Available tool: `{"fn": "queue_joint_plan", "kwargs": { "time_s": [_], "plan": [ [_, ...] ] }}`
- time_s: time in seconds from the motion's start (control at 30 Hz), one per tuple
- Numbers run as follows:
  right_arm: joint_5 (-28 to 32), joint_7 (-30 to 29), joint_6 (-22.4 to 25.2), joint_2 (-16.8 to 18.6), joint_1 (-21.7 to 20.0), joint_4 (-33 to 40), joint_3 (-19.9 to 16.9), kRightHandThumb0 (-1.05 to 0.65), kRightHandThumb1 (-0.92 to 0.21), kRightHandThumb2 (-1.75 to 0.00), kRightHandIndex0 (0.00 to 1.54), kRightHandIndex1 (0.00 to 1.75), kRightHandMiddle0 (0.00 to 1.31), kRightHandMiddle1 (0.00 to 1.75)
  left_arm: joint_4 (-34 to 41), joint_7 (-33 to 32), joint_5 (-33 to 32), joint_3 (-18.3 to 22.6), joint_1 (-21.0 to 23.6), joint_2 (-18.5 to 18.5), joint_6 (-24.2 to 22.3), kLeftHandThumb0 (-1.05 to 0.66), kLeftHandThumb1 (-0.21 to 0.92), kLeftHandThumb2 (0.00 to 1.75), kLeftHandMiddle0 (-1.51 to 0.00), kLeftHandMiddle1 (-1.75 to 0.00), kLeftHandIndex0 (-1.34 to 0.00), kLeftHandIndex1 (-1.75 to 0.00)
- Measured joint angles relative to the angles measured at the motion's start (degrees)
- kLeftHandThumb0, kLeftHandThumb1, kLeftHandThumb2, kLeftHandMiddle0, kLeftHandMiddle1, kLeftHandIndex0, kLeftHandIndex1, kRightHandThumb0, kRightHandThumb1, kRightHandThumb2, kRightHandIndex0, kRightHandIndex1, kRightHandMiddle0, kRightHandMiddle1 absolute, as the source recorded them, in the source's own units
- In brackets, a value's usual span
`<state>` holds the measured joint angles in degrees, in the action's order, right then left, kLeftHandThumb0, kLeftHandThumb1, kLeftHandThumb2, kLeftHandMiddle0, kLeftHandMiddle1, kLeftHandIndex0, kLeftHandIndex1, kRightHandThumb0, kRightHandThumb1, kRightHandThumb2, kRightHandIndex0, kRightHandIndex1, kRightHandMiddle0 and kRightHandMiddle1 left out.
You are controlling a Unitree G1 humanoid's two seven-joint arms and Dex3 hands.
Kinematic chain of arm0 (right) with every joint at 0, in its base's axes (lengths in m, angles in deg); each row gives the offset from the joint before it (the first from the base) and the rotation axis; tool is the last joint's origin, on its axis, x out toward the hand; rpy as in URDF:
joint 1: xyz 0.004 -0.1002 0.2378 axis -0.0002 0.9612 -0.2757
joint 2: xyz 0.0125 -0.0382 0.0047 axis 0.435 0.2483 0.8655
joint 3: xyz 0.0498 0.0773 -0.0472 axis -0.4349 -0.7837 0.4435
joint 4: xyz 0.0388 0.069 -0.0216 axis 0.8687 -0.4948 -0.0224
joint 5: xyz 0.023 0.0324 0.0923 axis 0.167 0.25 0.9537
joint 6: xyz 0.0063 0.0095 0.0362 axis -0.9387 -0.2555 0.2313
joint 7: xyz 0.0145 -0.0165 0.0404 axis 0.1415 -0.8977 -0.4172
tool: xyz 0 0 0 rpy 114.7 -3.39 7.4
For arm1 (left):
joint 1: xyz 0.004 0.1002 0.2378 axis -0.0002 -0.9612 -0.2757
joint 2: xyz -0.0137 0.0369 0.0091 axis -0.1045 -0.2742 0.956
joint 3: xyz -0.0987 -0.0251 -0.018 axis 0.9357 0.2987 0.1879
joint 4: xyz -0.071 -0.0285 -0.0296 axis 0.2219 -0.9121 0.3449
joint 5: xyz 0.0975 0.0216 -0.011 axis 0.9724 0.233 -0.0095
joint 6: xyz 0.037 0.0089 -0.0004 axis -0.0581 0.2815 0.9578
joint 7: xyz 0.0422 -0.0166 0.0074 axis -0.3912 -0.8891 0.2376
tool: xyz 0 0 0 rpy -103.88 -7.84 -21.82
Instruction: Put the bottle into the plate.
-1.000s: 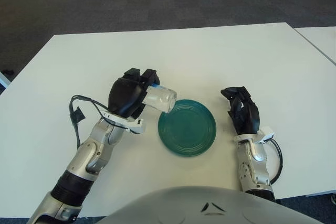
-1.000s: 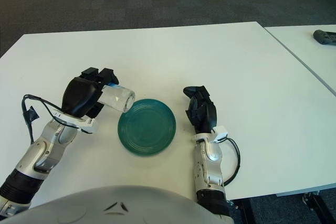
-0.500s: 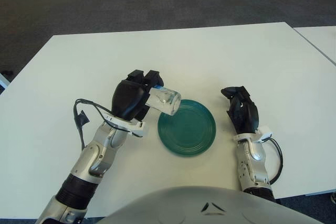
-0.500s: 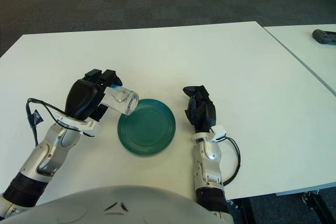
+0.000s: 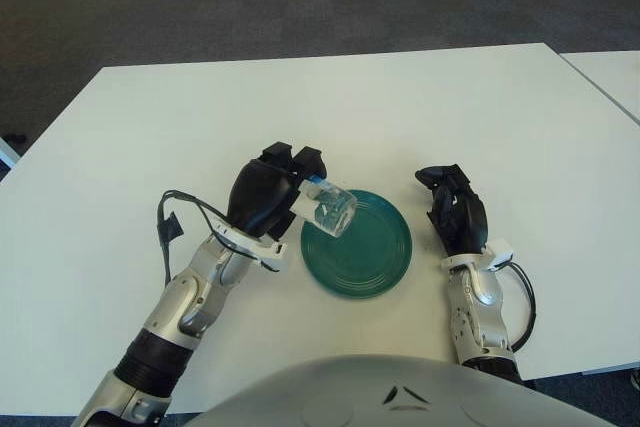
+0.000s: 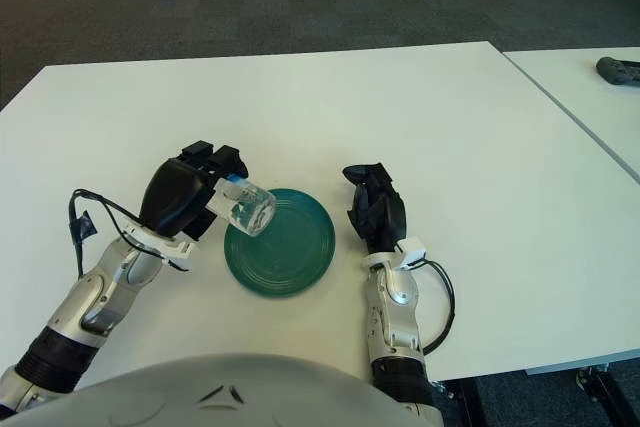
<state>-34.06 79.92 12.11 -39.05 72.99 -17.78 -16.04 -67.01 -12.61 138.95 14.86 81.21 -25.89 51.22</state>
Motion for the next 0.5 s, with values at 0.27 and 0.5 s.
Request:
{"fn": "queue_joint_plan", "kwargs": {
  "time_s": [0.27,0.5],
  "plan": [
    [0.5,0.4,0.9,0.0,0.8,1.2,0.5,-0.64,-0.90,-0.62,0.64,1.11,0.42,1.25,1.2,9.3,-0.4,-1.5,1.1,0.9,-2.8,0.00,-0.05,1.70,-0.91,-1.65,-0.66,-1.75],
    [0.5,0.0,1.9,0.0,1.5,2.4,0.7,-0.65,-0.90,-0.62,0.63,1.10,0.44,1.26,2.3,11.6,1.8,-2.9,0.2,1.8,-4.7,0.00,-0.04,1.69,-0.88,-1.68,-0.66,-1.75]
  ]
}}
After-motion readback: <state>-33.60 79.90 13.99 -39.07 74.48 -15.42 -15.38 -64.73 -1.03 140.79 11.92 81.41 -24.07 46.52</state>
